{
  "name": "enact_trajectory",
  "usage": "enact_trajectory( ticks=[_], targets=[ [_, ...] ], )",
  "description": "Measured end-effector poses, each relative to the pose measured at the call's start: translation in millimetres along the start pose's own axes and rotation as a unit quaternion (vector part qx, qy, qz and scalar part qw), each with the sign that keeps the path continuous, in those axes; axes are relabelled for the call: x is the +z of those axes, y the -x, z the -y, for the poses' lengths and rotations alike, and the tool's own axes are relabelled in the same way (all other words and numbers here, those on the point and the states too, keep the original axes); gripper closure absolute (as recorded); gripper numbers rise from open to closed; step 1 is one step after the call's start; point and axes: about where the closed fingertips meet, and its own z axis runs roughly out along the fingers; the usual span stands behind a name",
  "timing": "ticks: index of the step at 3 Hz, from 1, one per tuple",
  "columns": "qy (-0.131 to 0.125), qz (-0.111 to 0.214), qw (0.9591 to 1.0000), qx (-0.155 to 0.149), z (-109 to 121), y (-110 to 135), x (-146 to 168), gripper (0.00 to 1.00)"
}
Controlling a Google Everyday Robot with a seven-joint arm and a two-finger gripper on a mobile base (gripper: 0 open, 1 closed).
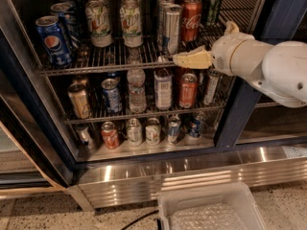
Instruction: Pick coke can from top shelf of fridge
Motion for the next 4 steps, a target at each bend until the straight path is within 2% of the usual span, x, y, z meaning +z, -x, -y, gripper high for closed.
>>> enact_trajectory(
  ticks=[1, 2, 3, 4],
  targets=[
    [-0.01, 0.014, 0.9997, 0.017, 2.7, 2.1, 7.8, 0.0],
    [-0.01, 0.014, 0.9997, 0.017, 2.7, 2.1, 7.8, 0.0],
    [-0.01, 0.014, 0.9997, 0.017, 2.7, 2.2, 7.9, 0.19],
    [-0.01, 0.014, 0.9997, 0.017, 2.7, 2.2, 7.9, 0.14]
  ],
)
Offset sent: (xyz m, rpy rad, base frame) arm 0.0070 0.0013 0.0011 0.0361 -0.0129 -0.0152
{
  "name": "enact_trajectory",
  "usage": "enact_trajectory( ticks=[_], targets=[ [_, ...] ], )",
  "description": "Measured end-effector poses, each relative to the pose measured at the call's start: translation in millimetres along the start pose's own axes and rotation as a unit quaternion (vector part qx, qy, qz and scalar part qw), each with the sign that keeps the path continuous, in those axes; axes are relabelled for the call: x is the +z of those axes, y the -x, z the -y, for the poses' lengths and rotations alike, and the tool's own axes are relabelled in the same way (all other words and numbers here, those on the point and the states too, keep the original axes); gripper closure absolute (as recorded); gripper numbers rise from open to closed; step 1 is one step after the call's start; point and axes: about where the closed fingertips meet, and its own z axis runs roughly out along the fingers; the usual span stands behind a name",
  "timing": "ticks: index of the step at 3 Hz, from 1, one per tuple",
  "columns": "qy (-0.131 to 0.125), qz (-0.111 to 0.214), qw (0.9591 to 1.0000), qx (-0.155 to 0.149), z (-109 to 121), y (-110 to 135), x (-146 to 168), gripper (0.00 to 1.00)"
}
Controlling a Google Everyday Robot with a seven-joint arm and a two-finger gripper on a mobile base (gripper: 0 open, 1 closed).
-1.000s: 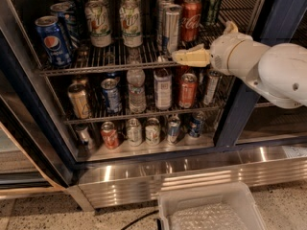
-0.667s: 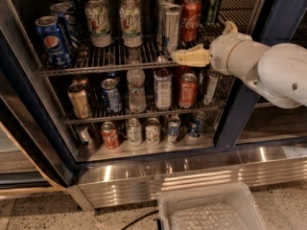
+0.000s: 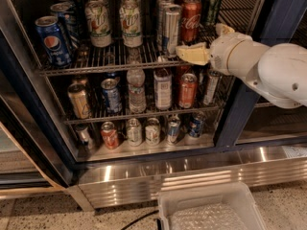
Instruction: Pick coke can from top shelf of fridge
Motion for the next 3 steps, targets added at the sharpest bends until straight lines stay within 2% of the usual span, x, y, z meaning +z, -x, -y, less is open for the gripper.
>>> enact_trajectory(
  ticks=[1, 3],
  targets=[
    [0.001, 0.0, 1.0, -0.002, 0, 1, 2, 0.1],
    [-0.01, 0.008, 0.9999, -0.011, 16, 10, 11, 0.12]
  ],
)
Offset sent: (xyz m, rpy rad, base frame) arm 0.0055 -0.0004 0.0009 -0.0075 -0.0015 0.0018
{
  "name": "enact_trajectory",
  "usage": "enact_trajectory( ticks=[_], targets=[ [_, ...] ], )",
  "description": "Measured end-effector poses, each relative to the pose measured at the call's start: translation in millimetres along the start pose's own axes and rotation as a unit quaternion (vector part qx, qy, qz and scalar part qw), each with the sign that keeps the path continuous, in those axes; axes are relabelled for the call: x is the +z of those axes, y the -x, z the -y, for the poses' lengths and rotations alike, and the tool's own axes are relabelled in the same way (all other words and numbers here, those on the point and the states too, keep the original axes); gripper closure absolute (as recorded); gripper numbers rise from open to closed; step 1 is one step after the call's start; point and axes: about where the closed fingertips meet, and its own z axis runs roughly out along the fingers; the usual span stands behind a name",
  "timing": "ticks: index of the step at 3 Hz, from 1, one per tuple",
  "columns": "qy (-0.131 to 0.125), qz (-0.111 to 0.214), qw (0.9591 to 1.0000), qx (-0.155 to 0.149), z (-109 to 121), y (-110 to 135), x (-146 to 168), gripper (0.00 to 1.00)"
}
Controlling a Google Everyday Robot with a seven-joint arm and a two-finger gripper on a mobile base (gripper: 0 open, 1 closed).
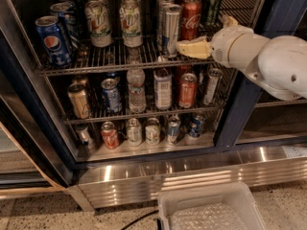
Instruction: Pick coke can from top shelf of fridge
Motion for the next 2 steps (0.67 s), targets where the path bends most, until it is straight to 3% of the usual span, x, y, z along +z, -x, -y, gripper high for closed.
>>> enact_trajectory(
  ticks=[2],
  targets=[
    [-0.017, -0.001, 0.9999, -0.002, 17.8, -2.1, 1.1, 0.31]
  ],
)
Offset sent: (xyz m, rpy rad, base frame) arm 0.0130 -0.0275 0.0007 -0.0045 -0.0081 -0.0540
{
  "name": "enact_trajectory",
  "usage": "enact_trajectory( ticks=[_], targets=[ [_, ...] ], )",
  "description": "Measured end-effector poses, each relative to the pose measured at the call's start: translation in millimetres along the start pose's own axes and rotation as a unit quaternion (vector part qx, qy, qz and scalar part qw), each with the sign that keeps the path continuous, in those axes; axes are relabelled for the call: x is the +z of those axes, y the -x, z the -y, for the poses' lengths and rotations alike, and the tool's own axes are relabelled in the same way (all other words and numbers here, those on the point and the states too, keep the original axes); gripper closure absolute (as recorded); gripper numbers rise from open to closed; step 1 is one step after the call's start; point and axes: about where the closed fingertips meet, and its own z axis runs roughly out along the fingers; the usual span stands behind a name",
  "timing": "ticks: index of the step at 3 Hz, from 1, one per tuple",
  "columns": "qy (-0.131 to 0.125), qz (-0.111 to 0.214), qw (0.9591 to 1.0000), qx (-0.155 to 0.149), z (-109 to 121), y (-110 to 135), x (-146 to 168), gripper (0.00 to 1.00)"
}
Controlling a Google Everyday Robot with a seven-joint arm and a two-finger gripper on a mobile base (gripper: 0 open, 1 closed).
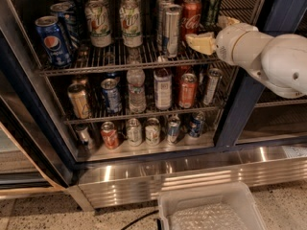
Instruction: Pick coke can from top shelf of fridge
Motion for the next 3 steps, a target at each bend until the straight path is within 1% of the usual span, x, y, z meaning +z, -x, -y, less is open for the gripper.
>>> enact_trajectory(
  ticks=[1, 2, 3],
  targets=[
    [0.009, 0.0, 1.0, 0.001, -15, -1, 11, 0.36],
    [0.002, 0.002, 1.0, -0.003, -14, 0, 16, 0.34],
    [-0.018, 0.005, 0.9998, -0.006, 0, 1, 16, 0.31]
  ],
)
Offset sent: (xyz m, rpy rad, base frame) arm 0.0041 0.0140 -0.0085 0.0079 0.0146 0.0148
